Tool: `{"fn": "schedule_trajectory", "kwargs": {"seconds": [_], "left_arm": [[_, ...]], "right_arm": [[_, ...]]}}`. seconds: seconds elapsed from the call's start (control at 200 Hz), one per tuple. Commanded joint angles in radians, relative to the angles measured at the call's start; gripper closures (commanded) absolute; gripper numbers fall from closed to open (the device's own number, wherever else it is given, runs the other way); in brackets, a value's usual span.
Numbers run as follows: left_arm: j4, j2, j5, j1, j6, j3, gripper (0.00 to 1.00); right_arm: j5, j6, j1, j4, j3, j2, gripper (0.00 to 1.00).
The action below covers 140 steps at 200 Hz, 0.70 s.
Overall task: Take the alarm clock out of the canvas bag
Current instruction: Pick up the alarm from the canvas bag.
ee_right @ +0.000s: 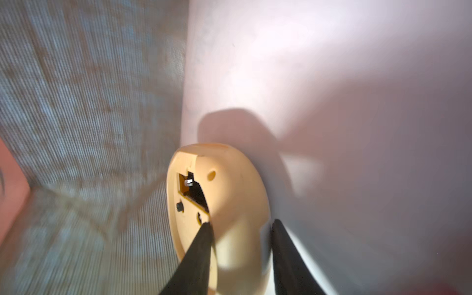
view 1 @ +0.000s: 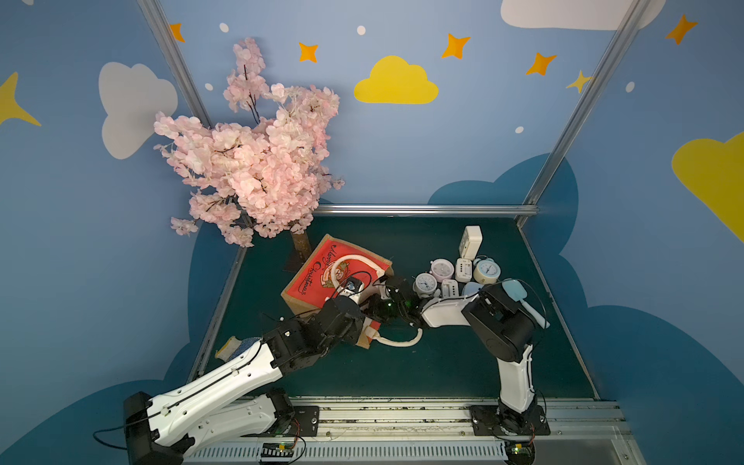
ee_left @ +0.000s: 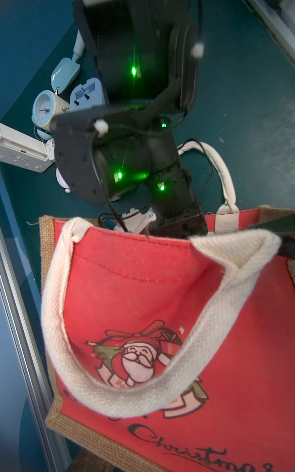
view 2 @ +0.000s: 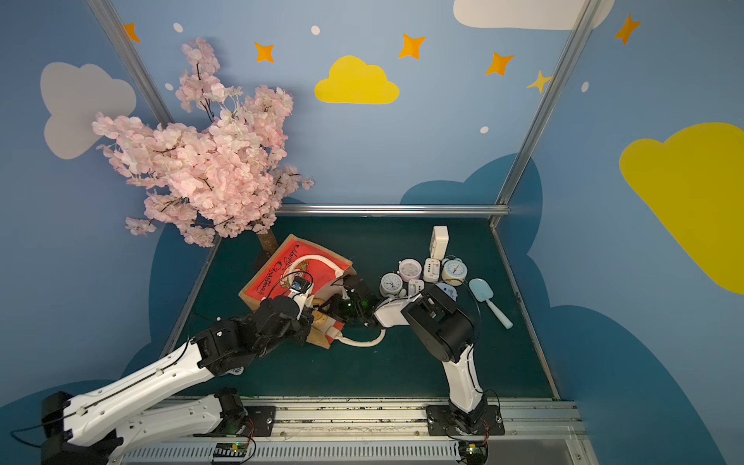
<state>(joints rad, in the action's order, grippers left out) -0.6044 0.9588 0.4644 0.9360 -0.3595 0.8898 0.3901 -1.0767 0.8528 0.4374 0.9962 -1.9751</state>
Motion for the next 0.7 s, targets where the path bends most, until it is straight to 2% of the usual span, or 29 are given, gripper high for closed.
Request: {"fn": "schedule_trajectory", "kwargs": {"seconds": [0.0,0.195,0.405,0.531,0.696], "left_arm": [[0.001,-0.005,0.011,-0.021,-0.010,-0.005,0.97],[-0.004,0.032,0.013,-0.044,-0.006,0.019,0.97],[-0.011,0.049,0.033,-0.068,-0.009,0.038,0.97],[-0.005,0.033,0.030,-0.088,-0.006,0.031,0.97],[-0.018,0.034,0.034,-0.092,0.002,0.031,0.97]], "right_arm": [[-0.042,0.016,0.005,-0.031,-0.047,0.110,0.96],[-0.105,0.034,0.001,-0.079,-0.151,0.270,0.98],[-0.149,0.113,-0.015,-0.237,-0.207,0.425,0.99],[-0.169,0.141,-0.086,-0.304,-0.306,0.561,0.99],[-0.238,0.232,-0.208,-0.500,-0.388,0.744,0.98]]}}
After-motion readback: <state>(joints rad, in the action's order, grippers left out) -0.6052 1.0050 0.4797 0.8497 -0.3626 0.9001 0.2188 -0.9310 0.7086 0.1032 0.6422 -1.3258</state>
